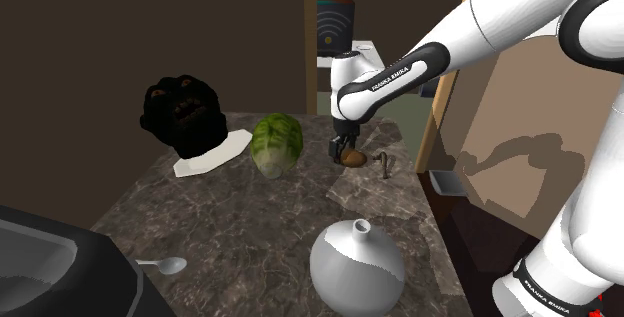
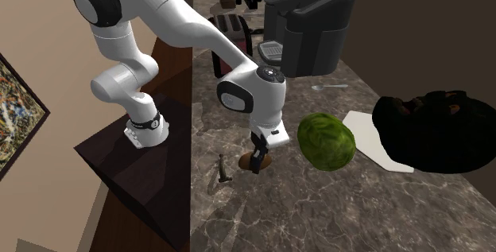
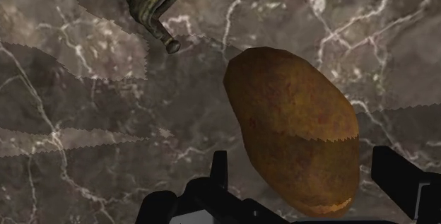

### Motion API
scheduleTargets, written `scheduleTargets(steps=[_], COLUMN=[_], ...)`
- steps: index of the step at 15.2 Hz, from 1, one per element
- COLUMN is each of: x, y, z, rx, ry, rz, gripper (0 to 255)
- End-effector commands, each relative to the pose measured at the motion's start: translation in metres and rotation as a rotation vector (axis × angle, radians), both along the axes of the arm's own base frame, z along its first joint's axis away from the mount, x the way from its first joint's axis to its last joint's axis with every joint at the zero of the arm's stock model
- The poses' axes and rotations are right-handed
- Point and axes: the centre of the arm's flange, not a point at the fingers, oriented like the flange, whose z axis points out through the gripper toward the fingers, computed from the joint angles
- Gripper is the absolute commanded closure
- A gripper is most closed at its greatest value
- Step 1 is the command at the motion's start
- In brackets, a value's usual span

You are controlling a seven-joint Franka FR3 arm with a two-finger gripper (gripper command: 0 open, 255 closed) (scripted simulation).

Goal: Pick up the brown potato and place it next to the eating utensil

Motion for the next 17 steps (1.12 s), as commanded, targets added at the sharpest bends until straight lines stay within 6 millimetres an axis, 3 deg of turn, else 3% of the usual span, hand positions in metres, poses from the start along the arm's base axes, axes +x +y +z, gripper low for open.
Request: scheduleTargets(steps=[1,2,3,12,17], x=[0.0,0.0,0.0,0.0,0.0], y=[0.0,0.0,0.0,0.0,0.0], z=[0.0,0.0,0.0,0.0,0.026], rx=[0.0,0.0,0.0,0.0,0.0], ry=[0.0,0.0,0.0,0.0,0.0], rz=[0.0,0.0,0.0,0.0,0.0], gripper=[0,0,255,255,255])
